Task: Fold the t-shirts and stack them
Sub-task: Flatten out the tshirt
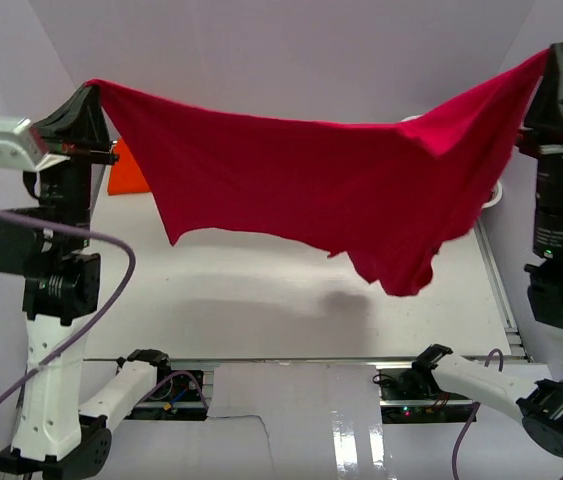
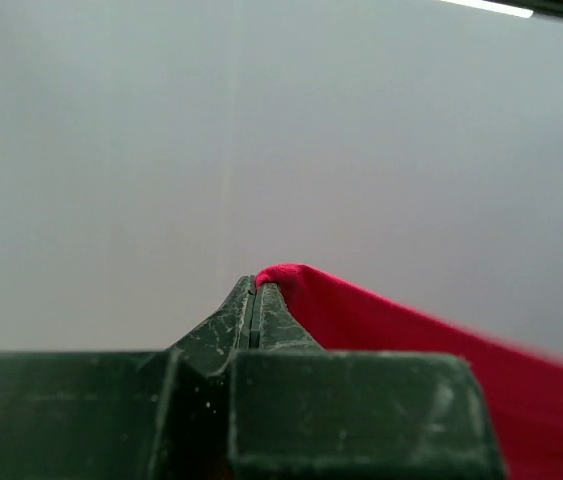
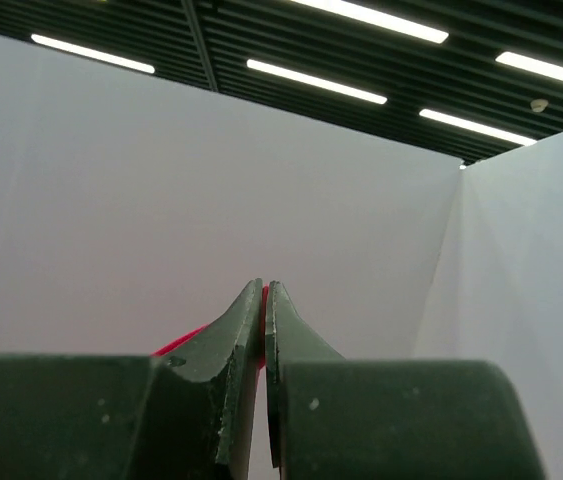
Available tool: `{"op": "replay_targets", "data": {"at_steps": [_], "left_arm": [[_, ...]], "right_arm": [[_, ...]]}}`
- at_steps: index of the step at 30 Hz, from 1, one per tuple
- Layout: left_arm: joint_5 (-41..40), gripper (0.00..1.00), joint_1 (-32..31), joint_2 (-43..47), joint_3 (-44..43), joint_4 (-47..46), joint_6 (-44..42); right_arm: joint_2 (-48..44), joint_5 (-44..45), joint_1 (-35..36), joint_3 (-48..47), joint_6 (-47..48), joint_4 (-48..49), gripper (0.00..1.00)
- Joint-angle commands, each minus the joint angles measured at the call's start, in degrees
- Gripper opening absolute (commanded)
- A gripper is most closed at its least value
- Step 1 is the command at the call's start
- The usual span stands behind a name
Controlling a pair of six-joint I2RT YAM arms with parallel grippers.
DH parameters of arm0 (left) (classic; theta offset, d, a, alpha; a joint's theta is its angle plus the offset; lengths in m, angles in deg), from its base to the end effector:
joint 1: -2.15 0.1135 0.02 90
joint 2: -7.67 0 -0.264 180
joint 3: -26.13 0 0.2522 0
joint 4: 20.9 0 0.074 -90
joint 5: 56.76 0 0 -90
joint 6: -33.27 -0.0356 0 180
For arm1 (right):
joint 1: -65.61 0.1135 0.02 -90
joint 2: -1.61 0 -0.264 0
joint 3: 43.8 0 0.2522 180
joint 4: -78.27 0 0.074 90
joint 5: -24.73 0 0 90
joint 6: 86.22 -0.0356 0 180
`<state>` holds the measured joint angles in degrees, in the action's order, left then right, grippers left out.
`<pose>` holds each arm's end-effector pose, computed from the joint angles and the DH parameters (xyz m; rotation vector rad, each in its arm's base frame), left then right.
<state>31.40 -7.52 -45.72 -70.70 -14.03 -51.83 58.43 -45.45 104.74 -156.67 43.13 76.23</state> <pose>0.1320 -0.0213 0.5641 0.0091 0.9349 -0.2206 0.0693 0.0408 0.6306 -0.1343 0.6931 -0.1123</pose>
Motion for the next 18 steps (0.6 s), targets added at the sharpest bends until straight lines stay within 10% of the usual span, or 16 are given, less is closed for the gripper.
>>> {"op": "replay_targets", "data": {"at_steps": [1, 10, 18], "left_arm": [[1.76, 0.00, -0.26, 3.02, 0.28, 1.26, -1.04], [7.03, 0.00, -0.08, -0.67, -7.63, 4.00, -0.43], [9.31, 0.00, 3.50, 2.58, -7.20, 4.08, -1.65]], "right_arm": [[-2.93, 1.11, 0.07, -0.64, 0.82, -1.42, 0.08], [-1.09, -6.87, -10.73, -7.94, -7.34, -7.32, 0.08], [-6.01, -23.84, -39.80, -9.78, -27.63, -8.03, 0.08]]}}
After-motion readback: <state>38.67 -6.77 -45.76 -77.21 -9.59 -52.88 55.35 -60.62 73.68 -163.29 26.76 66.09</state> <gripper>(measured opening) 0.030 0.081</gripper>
